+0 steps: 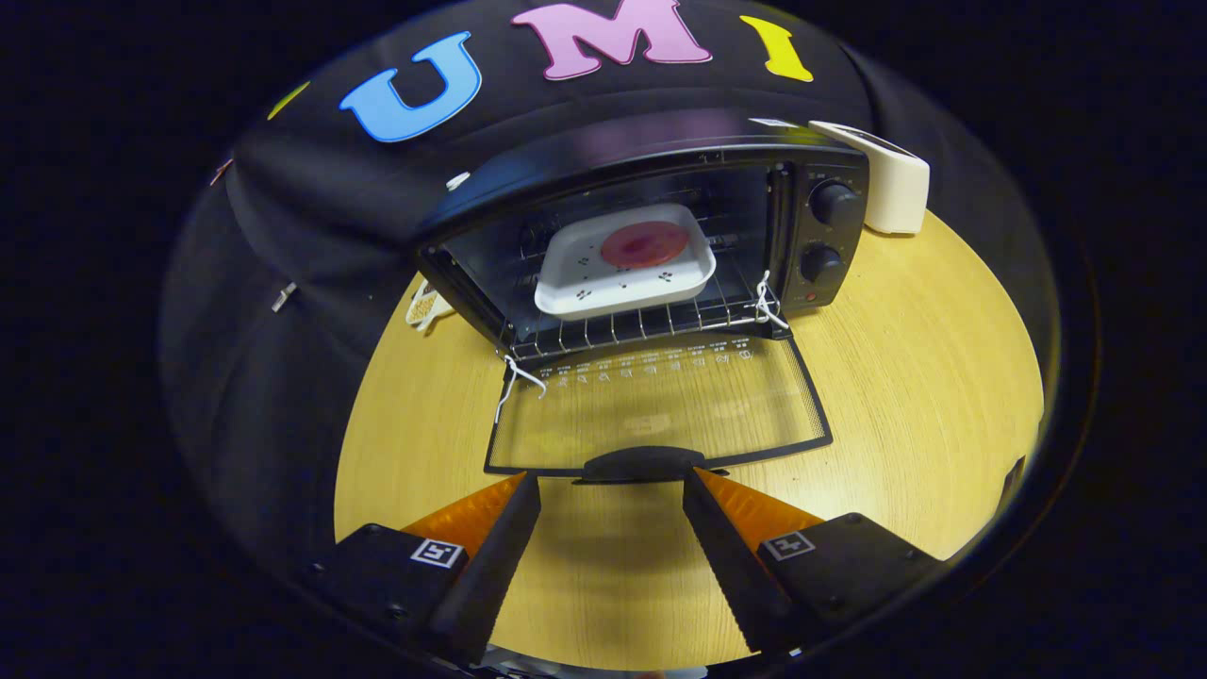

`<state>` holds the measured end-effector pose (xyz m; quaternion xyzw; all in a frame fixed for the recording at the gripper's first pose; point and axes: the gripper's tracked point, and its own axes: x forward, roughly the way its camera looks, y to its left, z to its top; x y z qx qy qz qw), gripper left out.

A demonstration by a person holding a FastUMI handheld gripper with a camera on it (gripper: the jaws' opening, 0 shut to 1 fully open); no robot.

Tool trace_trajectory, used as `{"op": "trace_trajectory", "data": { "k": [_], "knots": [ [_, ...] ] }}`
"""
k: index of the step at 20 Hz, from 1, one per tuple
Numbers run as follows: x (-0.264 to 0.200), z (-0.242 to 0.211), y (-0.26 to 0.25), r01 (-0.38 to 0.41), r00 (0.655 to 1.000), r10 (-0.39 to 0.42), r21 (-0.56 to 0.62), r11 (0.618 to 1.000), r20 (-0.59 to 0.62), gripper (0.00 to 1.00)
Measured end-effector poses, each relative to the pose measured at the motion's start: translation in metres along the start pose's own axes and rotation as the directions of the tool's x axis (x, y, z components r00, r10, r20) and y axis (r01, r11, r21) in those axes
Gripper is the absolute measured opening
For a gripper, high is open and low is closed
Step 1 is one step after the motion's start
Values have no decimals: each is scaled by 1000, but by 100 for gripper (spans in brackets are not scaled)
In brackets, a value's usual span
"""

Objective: Open the toaster oven, put the food inside, and close the toaster oven door.

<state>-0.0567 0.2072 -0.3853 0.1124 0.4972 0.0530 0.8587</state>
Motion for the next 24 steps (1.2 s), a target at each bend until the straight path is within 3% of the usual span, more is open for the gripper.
{"op": "trace_trajectory", "data": {
  "k": [5,8,15,24],
  "knots": [
    [27,-26,-11,66,994,-70,-43,997,-81,99],
    [40,-28,-18,100,992,-106,-100,990,-63,99],
    [59,-35,-27,160,981,-170,-105,981,-92,99],
    [34,-22,-21,104,994,-107,-61,993,-33,99]
  ]
}}
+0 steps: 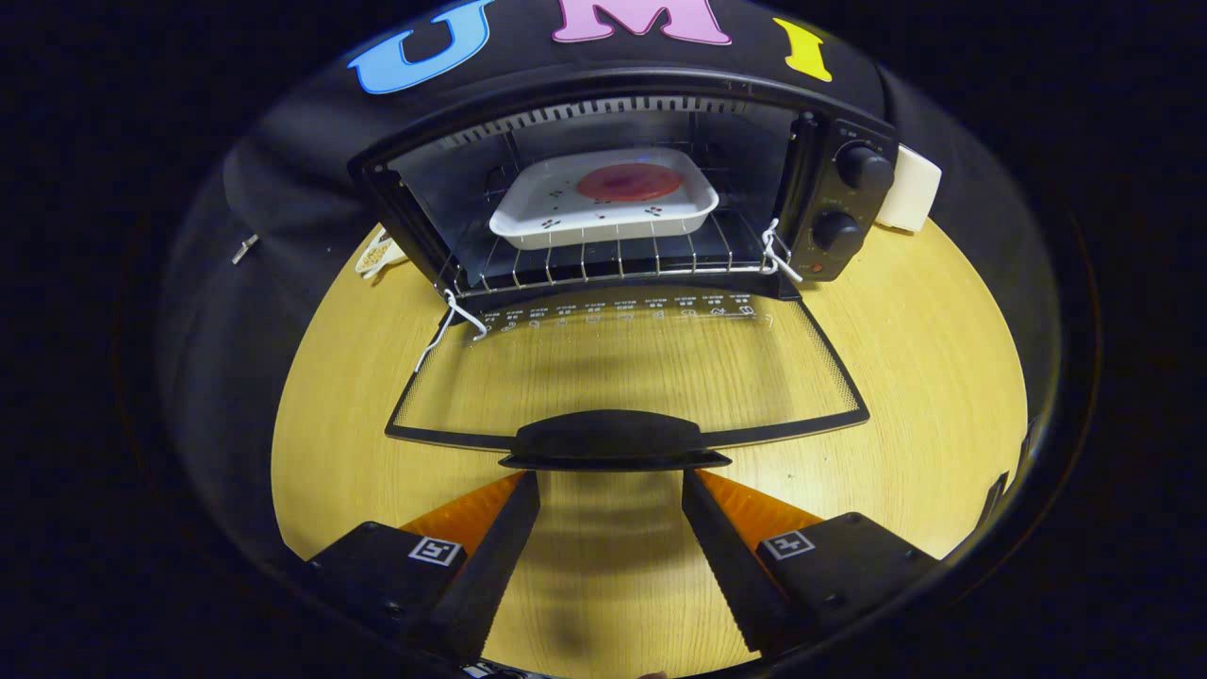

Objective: Open the toaster oven, put the food inside, and close the toaster oven door.

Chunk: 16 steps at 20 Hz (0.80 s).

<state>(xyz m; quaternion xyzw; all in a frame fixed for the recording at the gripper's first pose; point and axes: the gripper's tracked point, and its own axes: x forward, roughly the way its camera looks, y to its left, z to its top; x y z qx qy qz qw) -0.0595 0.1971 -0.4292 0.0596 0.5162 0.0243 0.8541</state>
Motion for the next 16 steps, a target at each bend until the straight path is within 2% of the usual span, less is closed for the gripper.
{"op": "trace_trajectory", "data": {
  "k": [8,16],
  "knots": [
    [-32,19,4,-50,992,48,15,999,113,99],
    [-72,72,12,-58,953,82,-90,994,292,99]
  ]
}}
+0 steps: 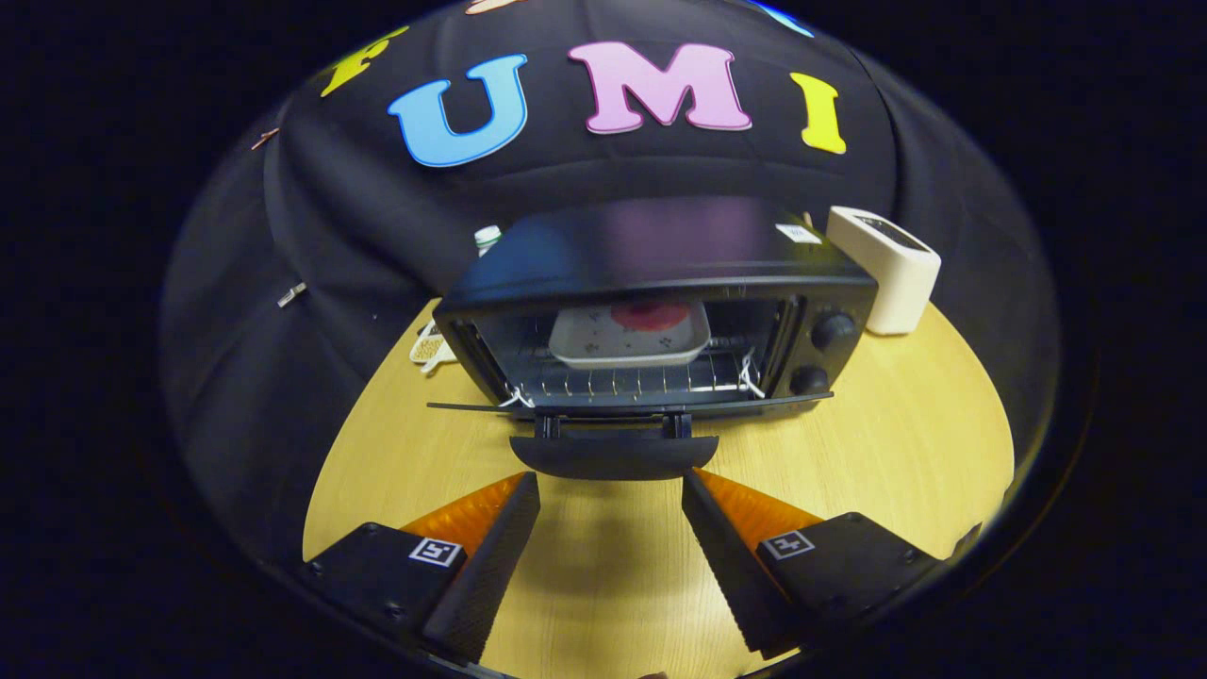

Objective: Open the toaster oven, put the food inside, and close the toaster oven door.

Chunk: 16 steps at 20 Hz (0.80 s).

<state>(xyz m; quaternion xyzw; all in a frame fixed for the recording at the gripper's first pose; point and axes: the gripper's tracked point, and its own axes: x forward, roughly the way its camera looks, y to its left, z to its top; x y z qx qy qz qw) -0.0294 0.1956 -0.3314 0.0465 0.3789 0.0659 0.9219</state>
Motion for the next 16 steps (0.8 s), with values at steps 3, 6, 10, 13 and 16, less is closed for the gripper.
{"op": "trace_trajectory", "data": {
  "k": [3,6,10,13,16],
  "knots": [
    [-11,36,-2,-1,998,3,-26,1000,70,99],
    [-16,72,-9,-4,990,9,-36,999,140,99],
    [-46,102,-17,-27,977,31,-21,999,213,99],
    [-71,126,-28,-39,960,40,-12,999,276,99],
    [-98,155,-44,-45,940,45,-9,999,338,99]
  ]
}}
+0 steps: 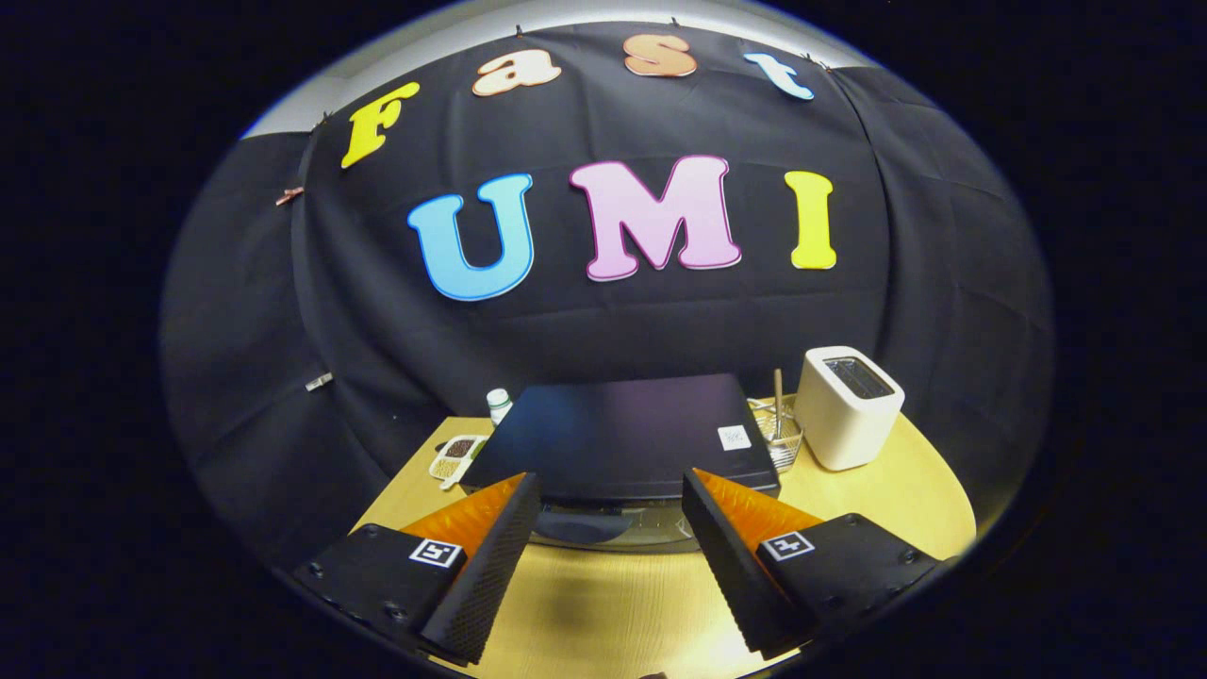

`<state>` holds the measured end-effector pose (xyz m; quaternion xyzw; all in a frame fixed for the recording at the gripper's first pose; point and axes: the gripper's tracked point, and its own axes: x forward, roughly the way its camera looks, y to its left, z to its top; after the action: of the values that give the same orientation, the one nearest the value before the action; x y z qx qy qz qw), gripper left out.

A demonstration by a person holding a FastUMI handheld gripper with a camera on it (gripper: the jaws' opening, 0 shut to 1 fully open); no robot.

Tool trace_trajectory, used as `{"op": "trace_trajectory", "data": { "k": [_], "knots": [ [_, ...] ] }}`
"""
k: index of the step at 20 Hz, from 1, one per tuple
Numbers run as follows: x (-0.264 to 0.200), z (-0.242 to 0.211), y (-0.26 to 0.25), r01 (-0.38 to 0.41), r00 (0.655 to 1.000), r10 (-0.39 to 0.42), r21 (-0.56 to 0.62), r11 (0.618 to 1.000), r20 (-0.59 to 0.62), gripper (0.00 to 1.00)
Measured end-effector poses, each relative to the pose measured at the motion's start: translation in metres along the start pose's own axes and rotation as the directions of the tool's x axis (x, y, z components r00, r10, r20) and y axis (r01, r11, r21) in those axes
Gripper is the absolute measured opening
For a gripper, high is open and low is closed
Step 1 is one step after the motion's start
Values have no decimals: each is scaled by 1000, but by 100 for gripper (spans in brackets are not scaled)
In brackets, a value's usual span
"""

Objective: Open the toaster oven, put the food inside, and close the toaster oven door.

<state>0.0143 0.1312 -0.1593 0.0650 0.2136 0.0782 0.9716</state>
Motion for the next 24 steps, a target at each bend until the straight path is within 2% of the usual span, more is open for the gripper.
{"op": "trace_trajectory", "data": {
  "k": [8,14,19,24],
  "knots": [
    [-41,104,-58,34,984,-34,1,999,175,99],
    [-75,158,-99,50,962,-57,36,998,266,98],
    [-100,191,-128,70,937,-60,-18,997,343,98],
    [-126,199,-131,88,917,-50,-76,993,397,98]
  ]
}}
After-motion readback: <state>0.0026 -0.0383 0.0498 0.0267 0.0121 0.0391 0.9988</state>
